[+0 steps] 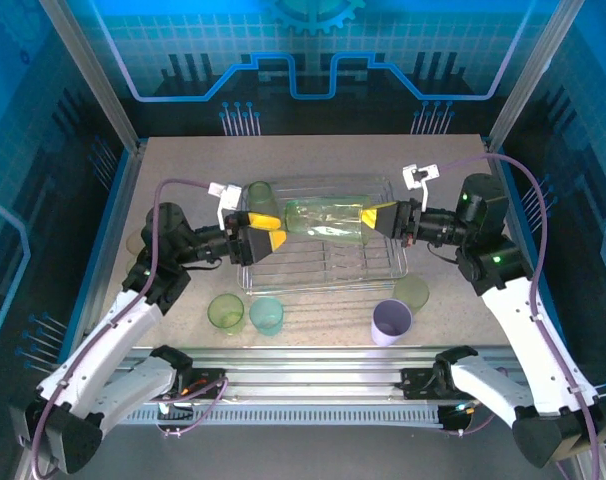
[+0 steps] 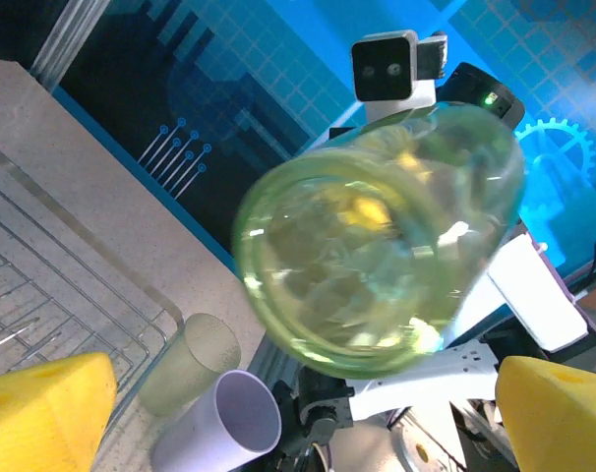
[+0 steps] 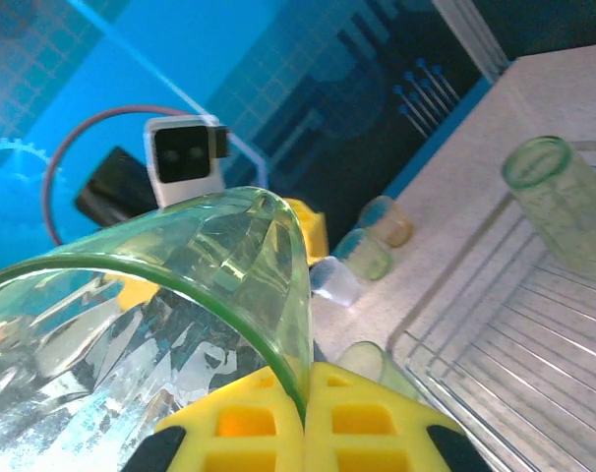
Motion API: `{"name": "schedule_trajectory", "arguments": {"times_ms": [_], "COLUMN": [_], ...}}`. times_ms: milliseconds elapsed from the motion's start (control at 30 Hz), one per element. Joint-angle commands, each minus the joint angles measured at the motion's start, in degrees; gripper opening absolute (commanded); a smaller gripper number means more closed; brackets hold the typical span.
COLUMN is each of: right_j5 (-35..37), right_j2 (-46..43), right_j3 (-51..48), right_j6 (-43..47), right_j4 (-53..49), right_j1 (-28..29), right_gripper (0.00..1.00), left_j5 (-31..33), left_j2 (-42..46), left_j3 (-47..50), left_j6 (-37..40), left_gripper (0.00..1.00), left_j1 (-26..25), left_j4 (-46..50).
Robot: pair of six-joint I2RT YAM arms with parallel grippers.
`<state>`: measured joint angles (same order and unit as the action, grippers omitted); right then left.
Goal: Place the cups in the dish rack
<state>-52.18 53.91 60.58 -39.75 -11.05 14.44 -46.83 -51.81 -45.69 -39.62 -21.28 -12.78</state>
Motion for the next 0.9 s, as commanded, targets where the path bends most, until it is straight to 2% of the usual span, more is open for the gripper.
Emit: {"name": "schedule_trajectory", "arguments": {"times_ms": [0,333,867], "right_j5": [-5.0,-4.2,-3.6], "right_j2": [-0.3,1.9,5.8], "right_j3": [-1.0,-1.7,-2.1], "right_j6": [-4.5,-4.9,-7.0], "right_j4": [8.2,9.4,12.4], "right_j1": [0.0,2.1,6.0], "right_gripper": [0.00,0.00,0.00], "left_j5": [-2.9,-6.5,-7.4], "left_j2": [-0.9,-2.6,-5.1], "left_j3": [-2.7,-2.6,-4.1], "left_j6": [-2.9,-6.2,-8.2], "left_gripper": [1.00,0.99,0.98], "left_j1": [-0.5,-2.0,-2.9], "left_j4": [-4.5,-10.5,-10.3]}}
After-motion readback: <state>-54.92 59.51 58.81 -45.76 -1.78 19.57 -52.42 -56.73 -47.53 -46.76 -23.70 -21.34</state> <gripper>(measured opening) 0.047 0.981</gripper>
